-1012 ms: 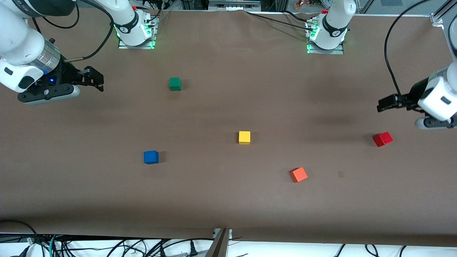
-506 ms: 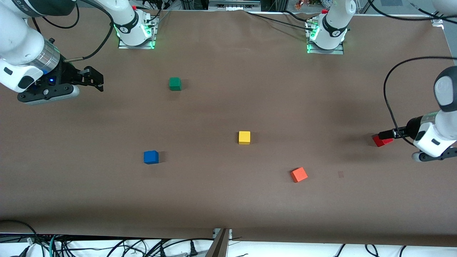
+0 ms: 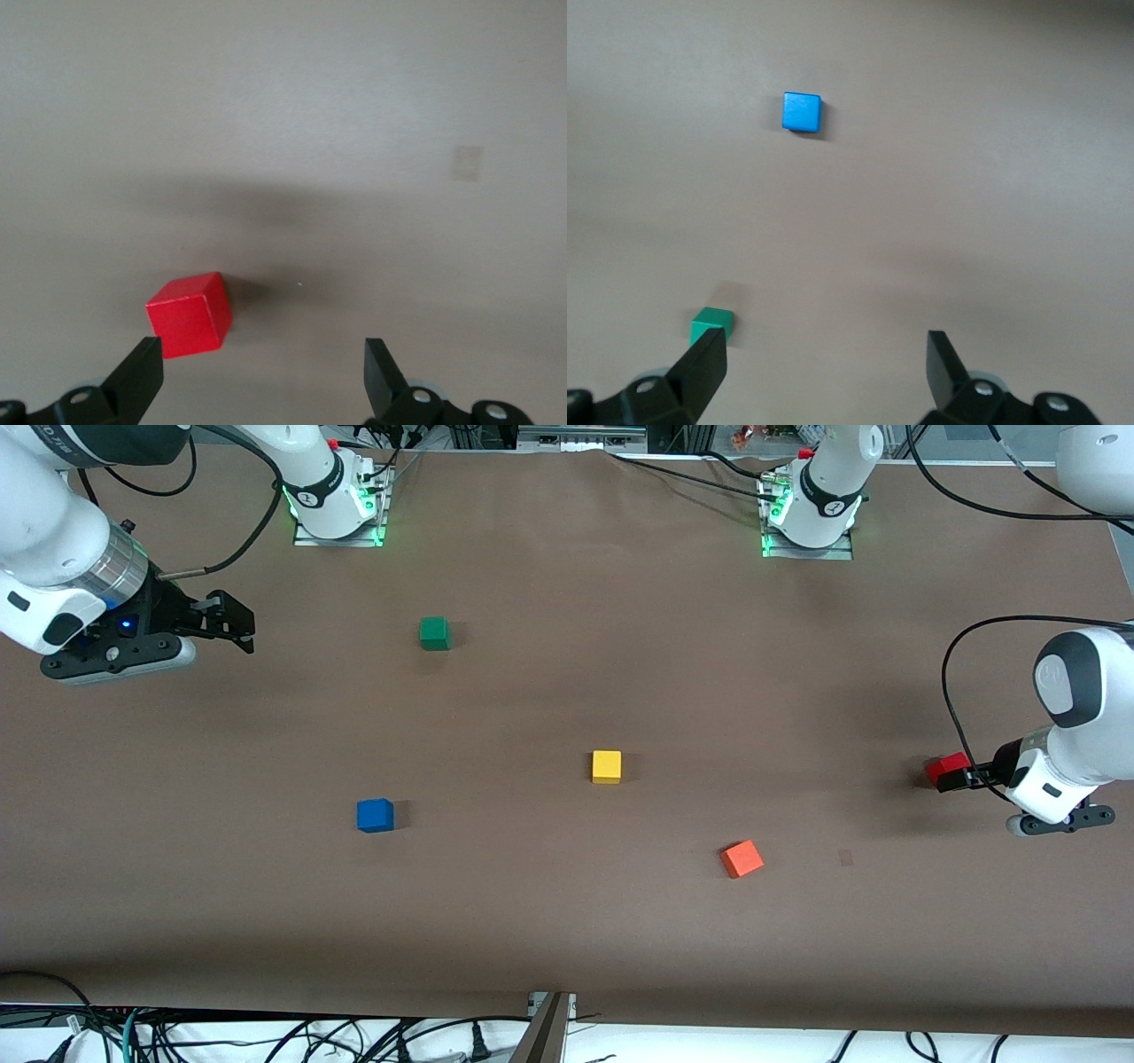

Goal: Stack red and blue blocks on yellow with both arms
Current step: 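Lower the left gripper onto the red block and grasp it, then reach the right gripper down over the blue block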

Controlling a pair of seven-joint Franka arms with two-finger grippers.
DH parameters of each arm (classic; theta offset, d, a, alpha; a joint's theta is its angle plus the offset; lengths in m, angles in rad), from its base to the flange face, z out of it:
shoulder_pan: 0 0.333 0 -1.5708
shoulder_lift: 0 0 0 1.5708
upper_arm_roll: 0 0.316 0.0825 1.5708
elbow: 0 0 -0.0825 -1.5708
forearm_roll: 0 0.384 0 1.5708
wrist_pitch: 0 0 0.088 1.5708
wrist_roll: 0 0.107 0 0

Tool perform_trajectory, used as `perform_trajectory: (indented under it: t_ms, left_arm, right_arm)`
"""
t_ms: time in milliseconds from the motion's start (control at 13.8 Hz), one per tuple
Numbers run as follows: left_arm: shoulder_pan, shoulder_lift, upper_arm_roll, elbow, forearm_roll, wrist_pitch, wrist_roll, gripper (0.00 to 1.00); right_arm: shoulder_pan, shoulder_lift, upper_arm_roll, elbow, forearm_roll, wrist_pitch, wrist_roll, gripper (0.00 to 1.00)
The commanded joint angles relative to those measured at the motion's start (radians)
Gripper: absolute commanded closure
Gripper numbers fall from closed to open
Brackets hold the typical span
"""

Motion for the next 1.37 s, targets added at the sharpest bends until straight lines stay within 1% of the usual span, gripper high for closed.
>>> perform_trajectory:
  t_ms: [0, 145, 289, 361, 434, 578, 723, 867, 1012, 1157, 1229, 1301]
  left_arm:
    - [0.027, 0.003, 0.006, -0.063, 0.015, 0.082, 0.018, 0.00]
    - [0.057, 0.010, 0.006, -0.117, 0.009, 0.165, 0.018, 0.00]
    - [0.077, 0.029, 0.008, -0.144, 0.006, 0.222, 0.018, 0.00]
    - [0.082, 0.040, 0.008, -0.147, 0.005, 0.235, 0.018, 0.00]
    - [0.085, 0.047, 0.008, -0.151, 0.005, 0.243, 0.017, 0.00]
    - [0.102, 0.072, 0.008, -0.154, 0.003, 0.286, 0.017, 0.00]
    - [0.111, 0.080, 0.008, -0.167, 0.002, 0.297, 0.017, 0.00]
    - [0.111, 0.080, 0.008, -0.180, -0.005, 0.297, 0.014, 0.00]
    - [0.111, 0.077, 0.008, -0.204, -0.015, 0.295, 0.014, 0.00]
    - [0.111, 0.073, 0.008, -0.210, -0.015, 0.294, 0.014, 0.00]
    - [0.110, 0.070, 0.008, -0.213, -0.015, 0.292, 0.009, 0.25]
    - [0.110, 0.069, 0.009, -0.220, -0.012, 0.292, 0.010, 0.43]
  right_arm:
    - [0.002, 0.001, 0.015, 0.014, -0.034, 0.002, 0.002, 0.00]
    - [0.001, 0.006, 0.013, 0.014, -0.020, 0.004, 0.008, 0.00]
    - [-0.002, 0.012, 0.010, 0.014, 0.044, 0.016, 0.005, 0.00]
    - [-0.007, 0.038, 0.009, 0.012, 0.057, 0.052, -0.001, 0.00]
    - [-0.007, 0.076, 0.009, 0.022, 0.045, 0.067, -0.007, 0.00]
    - [-0.011, 0.121, 0.007, 0.026, 0.031, 0.067, 0.001, 0.00]
    - [-0.018, 0.219, 0.004, 0.035, 0.050, 0.074, -0.013, 0.00]
    - [-0.012, 0.243, 0.004, 0.028, 0.055, 0.158, -0.016, 0.00]
    - [-0.013, 0.305, 0.007, 0.008, 0.058, 0.244, -0.013, 0.00]
    - [-0.013, 0.380, 0.007, -0.033, 0.069, 0.417, 0.002, 0.00]
    - [-0.013, 0.416, 0.009, -0.072, 0.069, 0.526, 0.002, 0.00]
    - [-0.011, 0.447, 0.010, -0.114, 0.071, 0.635, 0.004, 0.00]
